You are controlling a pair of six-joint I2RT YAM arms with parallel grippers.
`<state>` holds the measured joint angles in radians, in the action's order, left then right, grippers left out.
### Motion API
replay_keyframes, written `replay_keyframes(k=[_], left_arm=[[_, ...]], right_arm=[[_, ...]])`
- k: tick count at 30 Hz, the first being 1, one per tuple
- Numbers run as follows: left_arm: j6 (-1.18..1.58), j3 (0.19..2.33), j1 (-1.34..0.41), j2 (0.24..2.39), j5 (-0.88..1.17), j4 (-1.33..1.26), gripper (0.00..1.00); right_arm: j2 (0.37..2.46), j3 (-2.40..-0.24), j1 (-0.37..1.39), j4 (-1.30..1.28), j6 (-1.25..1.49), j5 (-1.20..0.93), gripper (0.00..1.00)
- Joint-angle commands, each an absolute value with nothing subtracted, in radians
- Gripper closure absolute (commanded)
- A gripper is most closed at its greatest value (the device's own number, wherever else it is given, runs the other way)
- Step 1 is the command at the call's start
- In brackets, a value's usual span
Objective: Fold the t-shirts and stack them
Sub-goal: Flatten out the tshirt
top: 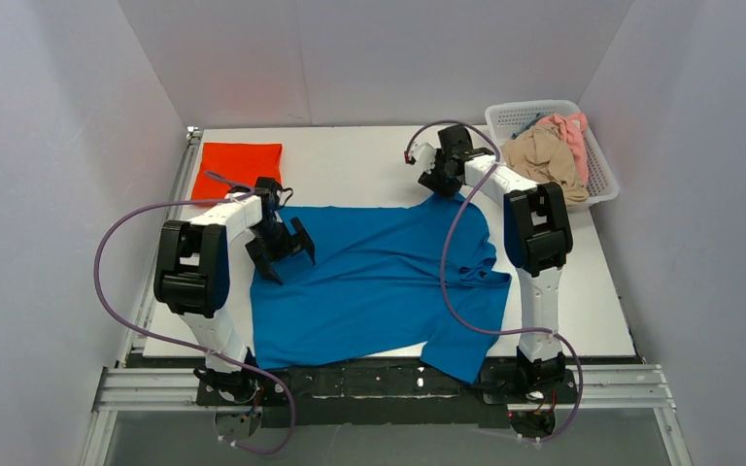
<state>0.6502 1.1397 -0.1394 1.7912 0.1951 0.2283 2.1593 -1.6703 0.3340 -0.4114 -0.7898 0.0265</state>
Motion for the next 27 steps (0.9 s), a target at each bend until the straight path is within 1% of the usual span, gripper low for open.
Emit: replay_keyframes(k=[1, 3, 4, 8, 11, 16, 18, 21, 22, 23, 25, 26, 27], left_arm=[[0.634, 1.159, -0.133, 1.801, 0.179, 0.364, 0.02], [0.631, 1.160, -0.133, 1.806, 0.177, 0.365, 0.02], [0.628, 1.164, -0.133, 1.809, 0.173, 0.367, 0.02], [0.627, 1.175, -0.134, 1.819, 0.168, 0.378, 0.02], [0.628, 1.180, -0.133, 1.824, 0.141, 0.394, 0.02], [0.633, 1.180, -0.132, 1.830, 0.116, 0.407, 0.02], [0.632, 1.182, -0.132, 1.835, 0.116, 0.410, 0.02], [0.636, 1.186, -0.132, 1.843, 0.120, 0.410, 0.02], [0.637, 1.187, -0.132, 1.844, 0.120, 0.410, 0.02], [0.636, 1.187, -0.132, 1.845, 0.120, 0.410, 0.02], [0.635, 1.189, -0.132, 1.844, 0.120, 0.409, 0.02], [0.636, 1.190, -0.132, 1.842, 0.120, 0.410, 0.02], [0.635, 1.190, -0.132, 1.843, 0.119, 0.411, 0.02]], right_arm=[[2.194, -1.744, 0.330, -0.416, -0.817, 0.023, 0.41], [2.194, -1.731, 0.330, -0.410, -0.812, 0.008, 0.48], [2.197, -1.731, 0.330, -0.410, -0.806, 0.008, 0.54], [2.195, -1.734, 0.327, -0.408, -0.758, 0.012, 0.99], [2.165, -1.734, 0.319, -0.349, -0.698, 0.075, 0.99], [2.056, -1.714, 0.257, -0.272, -0.477, 0.185, 0.99], [1.995, -1.683, 0.218, -0.266, -0.402, 0.129, 0.99], [1.952, -1.699, 0.145, -0.405, -0.308, -0.119, 0.99], [1.952, -1.713, 0.130, -0.449, -0.291, -0.160, 0.99], [1.957, -1.726, 0.125, -0.481, -0.286, -0.148, 0.99], [1.968, -1.731, 0.124, -0.476, -0.283, -0.046, 0.90], [1.979, -1.740, 0.123, -0.475, -0.281, 0.003, 0.81], [1.990, -1.755, 0.123, -0.481, -0.280, 0.057, 0.63]])
